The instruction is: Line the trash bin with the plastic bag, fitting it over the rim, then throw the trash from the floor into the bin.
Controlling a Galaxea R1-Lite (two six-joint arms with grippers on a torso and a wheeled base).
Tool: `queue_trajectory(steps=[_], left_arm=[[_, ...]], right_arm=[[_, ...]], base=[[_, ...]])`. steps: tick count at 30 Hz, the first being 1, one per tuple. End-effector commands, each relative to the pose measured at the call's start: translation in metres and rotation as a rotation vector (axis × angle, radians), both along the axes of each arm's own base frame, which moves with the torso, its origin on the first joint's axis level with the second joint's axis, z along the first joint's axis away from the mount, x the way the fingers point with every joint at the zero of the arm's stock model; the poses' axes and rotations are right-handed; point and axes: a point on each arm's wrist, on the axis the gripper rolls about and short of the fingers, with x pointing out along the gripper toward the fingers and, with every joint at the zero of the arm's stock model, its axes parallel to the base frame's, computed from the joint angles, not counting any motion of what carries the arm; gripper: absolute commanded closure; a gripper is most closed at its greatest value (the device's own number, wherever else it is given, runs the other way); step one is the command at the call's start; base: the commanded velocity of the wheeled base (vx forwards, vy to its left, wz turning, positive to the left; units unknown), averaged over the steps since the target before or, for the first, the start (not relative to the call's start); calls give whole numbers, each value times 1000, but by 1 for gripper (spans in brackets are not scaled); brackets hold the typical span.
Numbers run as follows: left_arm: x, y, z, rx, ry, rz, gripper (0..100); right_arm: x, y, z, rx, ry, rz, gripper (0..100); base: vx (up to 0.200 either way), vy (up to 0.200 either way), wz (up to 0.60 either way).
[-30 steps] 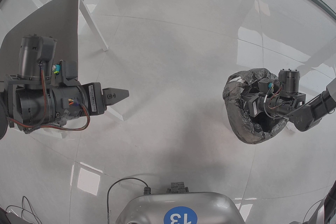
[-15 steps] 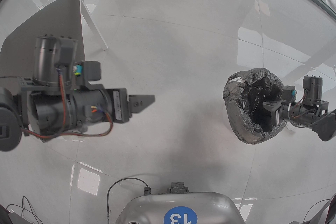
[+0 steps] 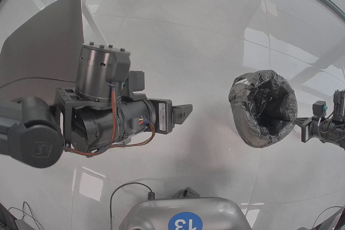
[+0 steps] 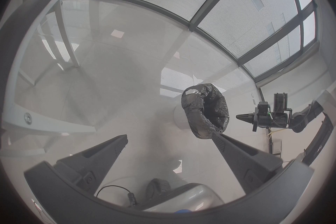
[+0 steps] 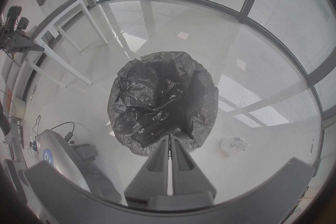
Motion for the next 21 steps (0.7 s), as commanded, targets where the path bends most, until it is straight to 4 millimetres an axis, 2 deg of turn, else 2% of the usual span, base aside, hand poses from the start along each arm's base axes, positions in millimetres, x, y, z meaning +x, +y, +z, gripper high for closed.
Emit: queue_trajectory(steps=[1,12,13,21], left_arm=[[2,-6,-6,-20,27,4,0],[-2,-9,-8,-24,38,-7,0],[-2,-9,-8,-24,38,-9,0],[-4,-14,-10,-39,59,-6,0]], right_arm=[[-15,-7,1,-16,-1,-29,100],[-30,-14,-3,-36,7,-59,100],[-30,-15,-2,-35,5,-64,0],[-30,-17,-4,-28,13,-76,0]], base=[[0,-200,0],[0,-200,0],[0,-200,0],[0,-200,0]])
